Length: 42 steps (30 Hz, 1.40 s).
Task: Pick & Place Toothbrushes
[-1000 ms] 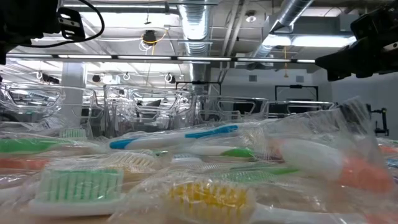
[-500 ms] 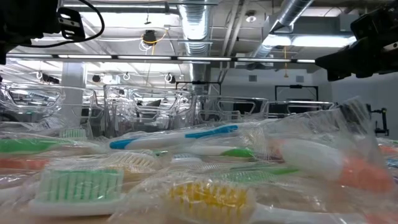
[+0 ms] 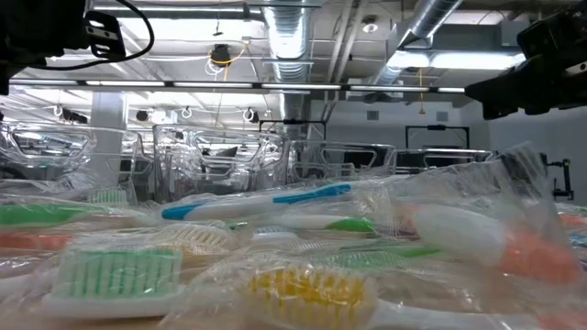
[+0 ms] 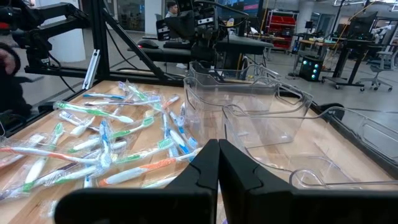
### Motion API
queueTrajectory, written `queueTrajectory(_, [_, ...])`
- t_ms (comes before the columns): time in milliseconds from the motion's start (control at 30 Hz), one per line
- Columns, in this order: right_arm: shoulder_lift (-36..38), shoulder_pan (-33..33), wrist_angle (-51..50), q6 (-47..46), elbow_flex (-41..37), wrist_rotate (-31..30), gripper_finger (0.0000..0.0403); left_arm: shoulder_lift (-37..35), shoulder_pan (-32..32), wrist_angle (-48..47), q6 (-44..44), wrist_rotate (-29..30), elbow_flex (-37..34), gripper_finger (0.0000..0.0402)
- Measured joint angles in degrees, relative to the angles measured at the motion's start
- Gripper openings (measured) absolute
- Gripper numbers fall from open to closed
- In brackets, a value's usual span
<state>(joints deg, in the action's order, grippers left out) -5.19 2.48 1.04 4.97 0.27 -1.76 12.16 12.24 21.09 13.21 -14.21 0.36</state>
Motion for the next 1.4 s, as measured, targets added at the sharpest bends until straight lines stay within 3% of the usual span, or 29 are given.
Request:
queueTrajectory(467, [0.0, 0.0, 0.0, 0.9, 0.0, 0.0, 0.0000, 0.0, 0.0, 0.0, 0.0, 0.0, 0.0, 0.0002])
queueTrajectory(633, [0.0, -0.4, -0.1, 19.4, 0.2, 0.0, 0.0000, 0.0, 0.0, 0.1, -0.1, 0.0, 0.0, 0.0002])
queueTrajectory(767, [0.0, -0.4, -0.2, 23.8, 0.2, 0.0, 0.0000, 0.0, 0.0, 0.9, -0.1, 0.0, 0.0, 0.0002])
queueTrajectory(933, [0.0, -0.2, 0.6, 21.0, 0.2, 0.2, 0.0000, 0.0, 0.0, 1.9, -2.4, 0.0, 0.0, 0.0002])
queueTrajectory(1133, [0.0, 1.0, 7.2, 1.1, 0.3, 0.3, 0.0000, 0.0, 0.0, 2.6, -5.6, 0.0, 0.0, 0.0002])
queueTrajectory(1400, [0.0, 1.2, 10.7, -8.9, 0.3, 0.4, 0.0000, 0.0, 0.0, 2.6, -6.6, 0.0, 0.0, 0.0002])
